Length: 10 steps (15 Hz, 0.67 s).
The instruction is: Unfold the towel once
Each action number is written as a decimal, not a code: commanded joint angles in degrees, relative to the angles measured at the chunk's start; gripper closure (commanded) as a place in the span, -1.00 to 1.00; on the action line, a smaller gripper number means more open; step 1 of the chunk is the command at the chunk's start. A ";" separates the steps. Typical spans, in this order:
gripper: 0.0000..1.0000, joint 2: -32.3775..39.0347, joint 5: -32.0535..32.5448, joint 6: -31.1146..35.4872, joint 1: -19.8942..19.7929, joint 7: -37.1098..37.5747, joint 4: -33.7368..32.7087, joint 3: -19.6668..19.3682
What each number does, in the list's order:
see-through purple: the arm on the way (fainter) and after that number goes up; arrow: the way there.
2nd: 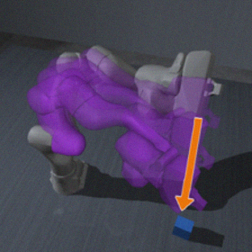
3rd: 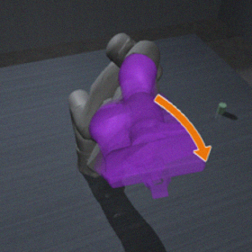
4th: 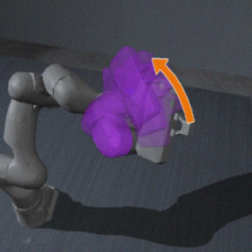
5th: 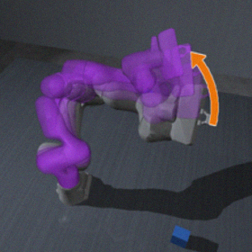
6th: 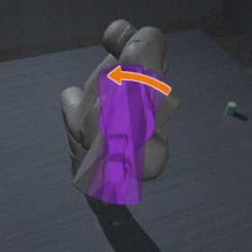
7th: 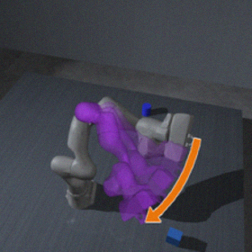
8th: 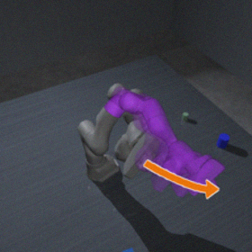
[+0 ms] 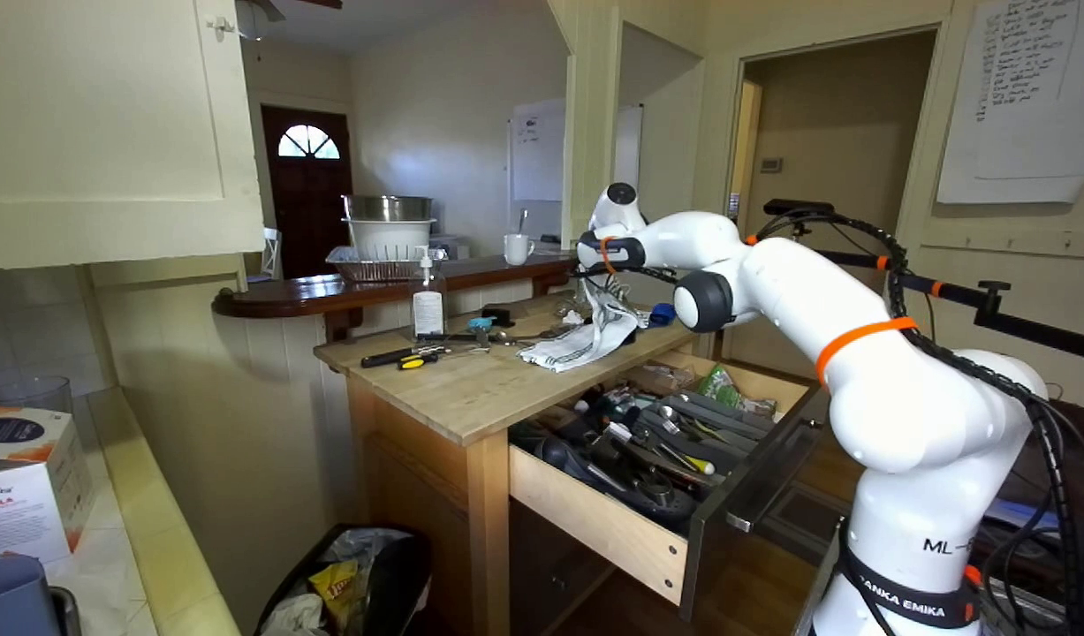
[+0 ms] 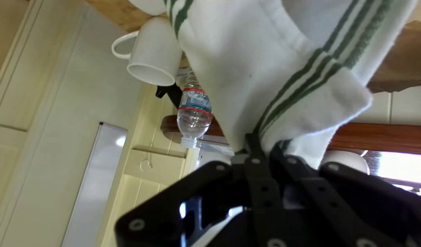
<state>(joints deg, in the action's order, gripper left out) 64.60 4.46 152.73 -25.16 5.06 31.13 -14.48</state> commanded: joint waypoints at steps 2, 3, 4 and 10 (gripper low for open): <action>0.97 9.54 2.06 11.49 -3.23 -1.35 -10.44 -1.33; 0.97 10.58 2.20 13.82 -3.56 -1.48 -11.18 -1.50; 0.39 11.51 2.21 15.52 -3.77 -0.72 -11.85 -2.05; -0.38 6.94 0.90 15.49 -0.79 3.42 -4.70 -5.03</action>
<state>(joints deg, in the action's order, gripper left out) 73.01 5.92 171.04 -27.31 5.79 25.82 -18.36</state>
